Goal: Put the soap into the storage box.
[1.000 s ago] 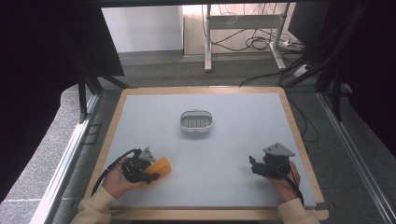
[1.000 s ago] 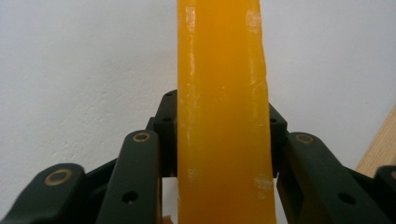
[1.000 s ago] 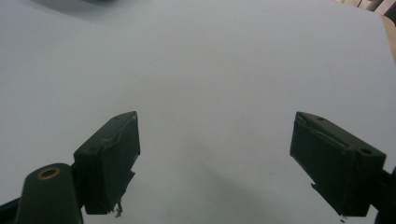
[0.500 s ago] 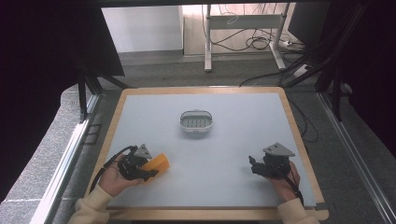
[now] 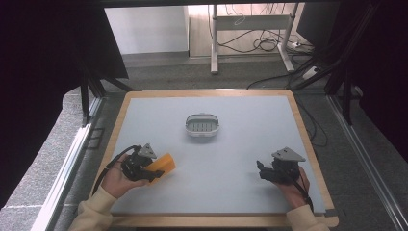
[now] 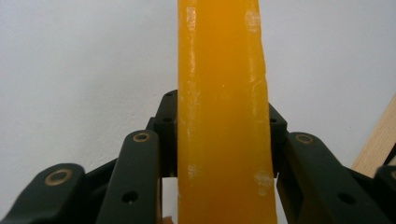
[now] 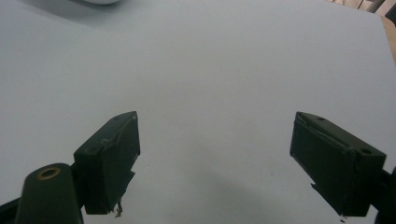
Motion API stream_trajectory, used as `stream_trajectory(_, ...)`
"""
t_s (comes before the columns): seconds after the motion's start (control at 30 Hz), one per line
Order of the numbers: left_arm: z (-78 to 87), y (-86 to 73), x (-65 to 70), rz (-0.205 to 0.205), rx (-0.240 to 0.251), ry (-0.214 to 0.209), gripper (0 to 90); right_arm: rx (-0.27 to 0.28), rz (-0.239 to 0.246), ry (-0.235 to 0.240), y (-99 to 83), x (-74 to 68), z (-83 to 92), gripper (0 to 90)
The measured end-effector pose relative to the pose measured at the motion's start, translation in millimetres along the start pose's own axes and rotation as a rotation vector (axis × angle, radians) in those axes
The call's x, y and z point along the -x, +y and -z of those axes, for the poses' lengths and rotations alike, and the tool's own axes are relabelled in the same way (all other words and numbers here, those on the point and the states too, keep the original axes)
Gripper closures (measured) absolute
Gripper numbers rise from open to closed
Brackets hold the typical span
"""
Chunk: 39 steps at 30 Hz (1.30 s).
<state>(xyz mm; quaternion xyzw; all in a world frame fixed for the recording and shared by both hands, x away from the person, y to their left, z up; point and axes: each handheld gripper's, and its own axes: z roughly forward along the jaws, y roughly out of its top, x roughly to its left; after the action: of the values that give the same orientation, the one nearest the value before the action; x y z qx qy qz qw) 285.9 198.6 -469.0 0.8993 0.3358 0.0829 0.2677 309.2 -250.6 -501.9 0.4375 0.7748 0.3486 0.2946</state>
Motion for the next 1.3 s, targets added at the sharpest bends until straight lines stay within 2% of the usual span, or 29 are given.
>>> stream_trajectory(0.37, 3.8, 7.2, -5.5, -0.001, 0.010, 0.008, 62.0, -0.003, -0.003, 0.000, -0.3, -0.1, -0.1, 16.2)
stream_trajectory(0.77, 6.4, 18.3, -11.9, 0.003, 0.034, -0.009, 62.0, 0.000, -0.008, -0.002, -0.7, 0.7, 0.2, 16.2)
stream_trajectory(0.83, 7.1, 19.9, -15.3, 0.003, 0.052, -0.040, 62.0, -0.001, -0.008, -0.001, -0.6, 0.7, 0.4, 16.2)
stream_trajectory(0.9, 7.3, 21.2, -17.4, 0.005, 0.061, -0.053, 62.0, -0.001, -0.009, -0.002, -0.7, 0.7, 0.0, 16.2)
stream_trajectory(1.0, 6.3, 24.3, -19.5, -0.002, 0.055, -0.039, 62.0, -0.001, -0.008, -0.002, -0.7, 0.6, -0.1, 16.2)
stream_trajectory(1.3, 2.5, 32.8, -27.2, -0.012, 0.061, -0.041, 62.0, -0.004, -0.006, -0.005, -0.9, 0.9, -0.3, 16.2)
